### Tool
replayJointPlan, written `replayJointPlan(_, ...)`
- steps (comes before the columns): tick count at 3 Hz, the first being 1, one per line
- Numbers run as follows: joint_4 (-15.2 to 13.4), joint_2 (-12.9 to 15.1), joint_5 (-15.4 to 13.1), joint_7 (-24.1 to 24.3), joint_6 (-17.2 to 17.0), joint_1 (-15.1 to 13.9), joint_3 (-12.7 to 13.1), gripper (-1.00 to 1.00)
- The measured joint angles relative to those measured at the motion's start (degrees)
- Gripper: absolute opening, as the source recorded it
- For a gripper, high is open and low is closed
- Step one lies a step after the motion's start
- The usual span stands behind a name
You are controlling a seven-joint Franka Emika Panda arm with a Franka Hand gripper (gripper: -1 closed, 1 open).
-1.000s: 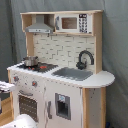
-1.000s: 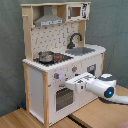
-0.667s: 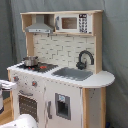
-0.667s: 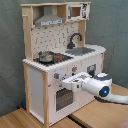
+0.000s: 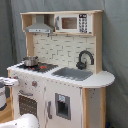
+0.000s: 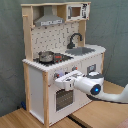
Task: Play with the kitchen
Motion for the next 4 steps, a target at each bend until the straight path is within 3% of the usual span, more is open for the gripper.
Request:
replayJointPlan(1, 3.9, 0.1, 0.1, 0.2, 0.0, -4.4, 0.7, 1.0)
replayJointPlan(2, 6.2, 0.6, 0.2, 3.0, 0.0, -6.0, 1.5, 1.0)
replayJointPlan(3, 6.2, 0.6, 0.2, 3.0, 0.0, -6.0, 1.5, -1.0)
replayJointPlan(4, 5.9, 0.6, 0.2, 5.3, 0.0, -6.0, 1.5, -1.0)
